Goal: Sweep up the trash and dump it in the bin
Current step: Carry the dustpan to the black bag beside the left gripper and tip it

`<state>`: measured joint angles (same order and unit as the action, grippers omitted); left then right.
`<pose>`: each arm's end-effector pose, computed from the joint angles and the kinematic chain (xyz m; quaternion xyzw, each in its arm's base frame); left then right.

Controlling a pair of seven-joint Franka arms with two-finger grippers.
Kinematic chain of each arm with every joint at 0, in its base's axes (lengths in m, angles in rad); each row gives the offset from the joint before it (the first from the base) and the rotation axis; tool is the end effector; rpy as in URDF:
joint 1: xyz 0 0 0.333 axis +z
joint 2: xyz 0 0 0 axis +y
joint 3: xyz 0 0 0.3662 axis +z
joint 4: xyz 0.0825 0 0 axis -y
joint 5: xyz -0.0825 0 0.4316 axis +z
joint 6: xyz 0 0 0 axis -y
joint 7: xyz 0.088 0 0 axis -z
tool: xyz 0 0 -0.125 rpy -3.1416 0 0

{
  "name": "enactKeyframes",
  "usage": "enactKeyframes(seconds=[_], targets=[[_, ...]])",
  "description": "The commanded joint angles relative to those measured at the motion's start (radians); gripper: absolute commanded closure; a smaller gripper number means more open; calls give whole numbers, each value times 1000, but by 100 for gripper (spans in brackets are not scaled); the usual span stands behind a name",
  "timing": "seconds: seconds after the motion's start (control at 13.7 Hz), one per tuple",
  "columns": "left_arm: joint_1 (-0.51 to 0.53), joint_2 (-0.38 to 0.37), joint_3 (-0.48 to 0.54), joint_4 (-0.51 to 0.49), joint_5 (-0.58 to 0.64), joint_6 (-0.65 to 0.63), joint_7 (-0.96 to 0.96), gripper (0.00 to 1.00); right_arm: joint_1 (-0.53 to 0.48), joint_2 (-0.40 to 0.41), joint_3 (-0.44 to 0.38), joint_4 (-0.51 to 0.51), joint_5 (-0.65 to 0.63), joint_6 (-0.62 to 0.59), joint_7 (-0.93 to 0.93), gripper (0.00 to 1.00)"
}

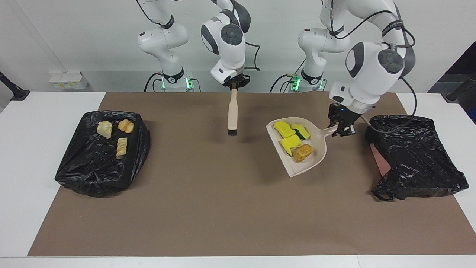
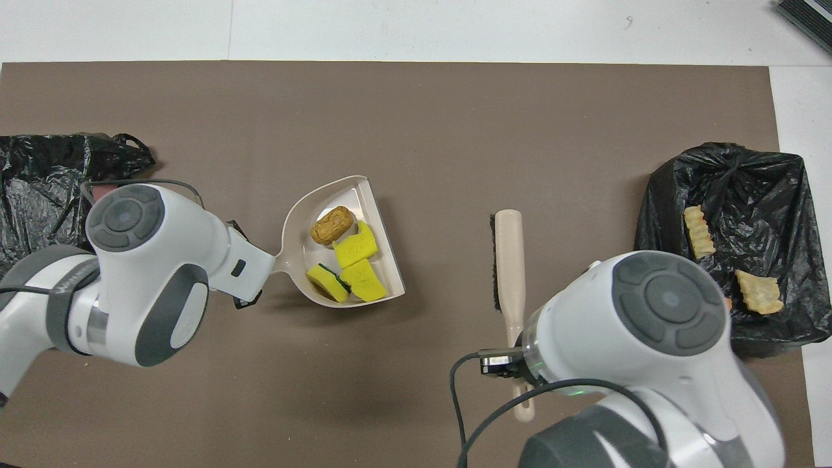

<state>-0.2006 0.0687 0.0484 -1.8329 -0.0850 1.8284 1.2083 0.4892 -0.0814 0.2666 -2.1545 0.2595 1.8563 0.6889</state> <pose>0.6126 -0.1031 0.4998 0.7840 -0.6185 -0.0119 0.0521 0.3688 0.3834 0.4289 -0.9880 0.0184 0.1531 0.0102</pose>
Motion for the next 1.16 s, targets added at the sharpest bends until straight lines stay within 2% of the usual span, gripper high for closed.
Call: enactKeyframes(seconds=[0.0, 0.22, 0.36, 0.58, 0.8, 0.95, 1.02, 1.09], targets=[[81, 80, -7, 141, -15, -96, 98, 100, 63, -4, -4, -89, 29, 79, 3, 100], [193, 140, -9, 253, -10, -184, 245, 100, 94, 18, -3, -134, 29, 142, 4, 97], [268, 161, -9, 290, -9, -198, 331, 100, 101, 17, -3, -154, 29, 165, 4, 90], [331, 195, -2, 354, 23, -198, 430, 100, 133, 12, -4, -221, 29, 263, 6, 86], [412, 207, 1, 379, 53, -186, 541, 100, 135, 25, -4, -226, 29, 279, 17, 70], [463, 213, -1, 385, 108, -129, 615, 100, 135, 29, -4, -226, 29, 282, 6, 49], [486, 215, 1, 385, 144, -112, 622, 100, 134, 35, -4, -217, 27, 282, 6, 15], [531, 221, 1, 385, 157, -97, 657, 100, 134, 45, -4, -197, 18, 281, 6, 0]])
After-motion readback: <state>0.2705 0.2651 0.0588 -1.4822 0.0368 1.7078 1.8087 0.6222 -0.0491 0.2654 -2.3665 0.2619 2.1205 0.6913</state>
